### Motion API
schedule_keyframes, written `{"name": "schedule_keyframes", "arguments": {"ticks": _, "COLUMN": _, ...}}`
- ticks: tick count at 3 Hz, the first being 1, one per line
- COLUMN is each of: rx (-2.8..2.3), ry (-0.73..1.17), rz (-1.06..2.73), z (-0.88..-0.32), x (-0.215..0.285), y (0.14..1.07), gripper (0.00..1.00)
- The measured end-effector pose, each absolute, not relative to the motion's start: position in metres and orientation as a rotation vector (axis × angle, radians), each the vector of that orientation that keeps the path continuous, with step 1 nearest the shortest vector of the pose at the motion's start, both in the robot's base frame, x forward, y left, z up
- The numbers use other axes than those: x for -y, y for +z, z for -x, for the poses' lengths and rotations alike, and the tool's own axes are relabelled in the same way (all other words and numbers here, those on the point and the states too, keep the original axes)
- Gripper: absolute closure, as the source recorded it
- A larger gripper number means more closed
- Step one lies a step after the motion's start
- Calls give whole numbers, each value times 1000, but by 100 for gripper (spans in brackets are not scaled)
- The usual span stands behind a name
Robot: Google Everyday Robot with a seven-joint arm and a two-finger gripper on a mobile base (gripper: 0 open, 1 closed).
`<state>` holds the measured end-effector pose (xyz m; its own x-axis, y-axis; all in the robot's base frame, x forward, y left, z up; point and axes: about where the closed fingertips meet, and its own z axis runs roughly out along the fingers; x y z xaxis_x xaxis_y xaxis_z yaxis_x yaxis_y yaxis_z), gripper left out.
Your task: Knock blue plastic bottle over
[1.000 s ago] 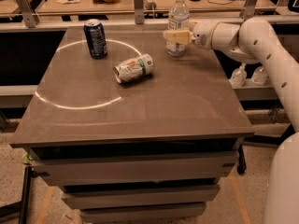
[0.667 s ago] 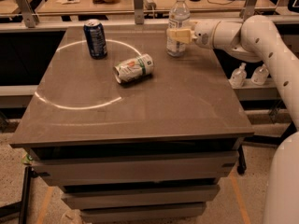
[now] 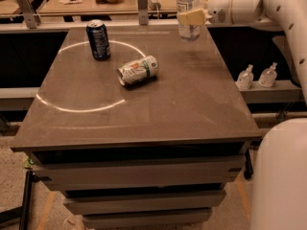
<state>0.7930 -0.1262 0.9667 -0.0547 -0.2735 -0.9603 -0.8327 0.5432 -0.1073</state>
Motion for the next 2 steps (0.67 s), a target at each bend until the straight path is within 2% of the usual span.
{"name": "schedule_keyframes", "arguments": {"ticks": 2, "rx": -1718, "ry": 369, "rz": 1370, "z": -750, "x": 133, "y": 981, "gripper": 100}}
